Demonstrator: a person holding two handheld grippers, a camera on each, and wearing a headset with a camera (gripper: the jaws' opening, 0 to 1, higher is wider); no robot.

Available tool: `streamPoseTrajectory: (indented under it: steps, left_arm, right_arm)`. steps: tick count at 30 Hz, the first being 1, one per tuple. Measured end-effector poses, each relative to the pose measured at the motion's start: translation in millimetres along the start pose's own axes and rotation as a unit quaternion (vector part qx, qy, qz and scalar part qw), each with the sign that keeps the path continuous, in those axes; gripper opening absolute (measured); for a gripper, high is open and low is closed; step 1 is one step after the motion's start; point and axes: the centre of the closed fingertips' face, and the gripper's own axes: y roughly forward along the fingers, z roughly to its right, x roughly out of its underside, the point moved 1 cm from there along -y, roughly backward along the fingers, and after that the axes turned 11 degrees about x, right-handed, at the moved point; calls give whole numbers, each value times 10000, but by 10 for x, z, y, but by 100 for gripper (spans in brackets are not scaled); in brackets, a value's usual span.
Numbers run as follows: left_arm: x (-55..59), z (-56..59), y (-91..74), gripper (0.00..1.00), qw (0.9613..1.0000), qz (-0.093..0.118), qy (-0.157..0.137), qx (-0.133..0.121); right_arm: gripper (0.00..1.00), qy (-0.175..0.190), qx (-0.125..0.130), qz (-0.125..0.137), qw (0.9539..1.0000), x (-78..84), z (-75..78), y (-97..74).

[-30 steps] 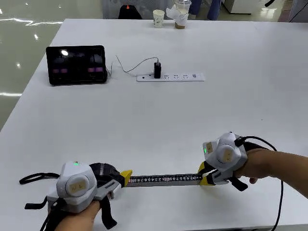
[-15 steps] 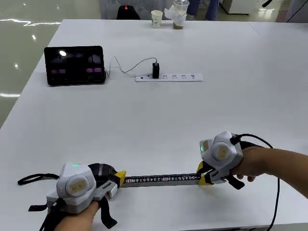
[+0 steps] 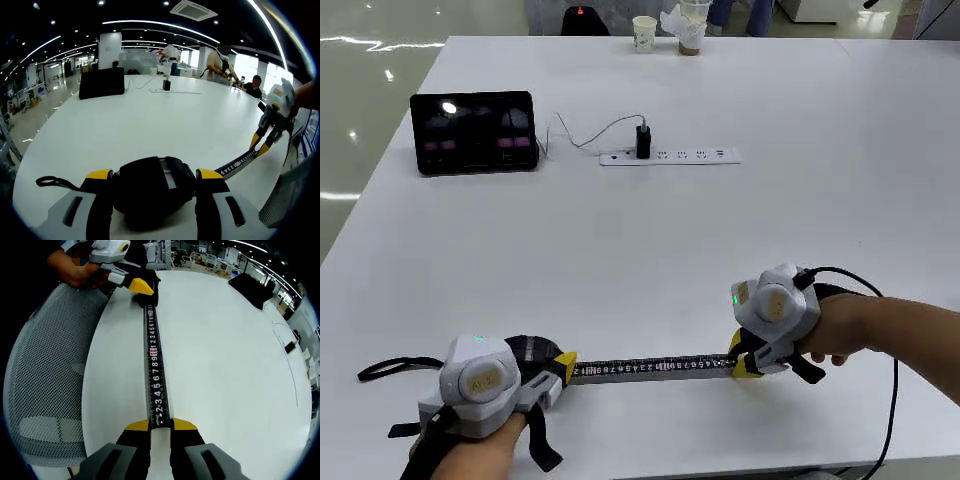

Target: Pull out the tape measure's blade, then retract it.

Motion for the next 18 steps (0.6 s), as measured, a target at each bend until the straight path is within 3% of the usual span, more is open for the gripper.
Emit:
streamPoseTrajectory:
  steps: [8,18]
  left_arm:
    - [3,4,-8,62,9999,-60,-110,-12]
    - [3,4,-1,60,9998,-168,58,-47]
  right_arm:
    - [11,38,11,-14,10000,0,7,3]
    - [11,61,30,-17,10000,-10,1,8]
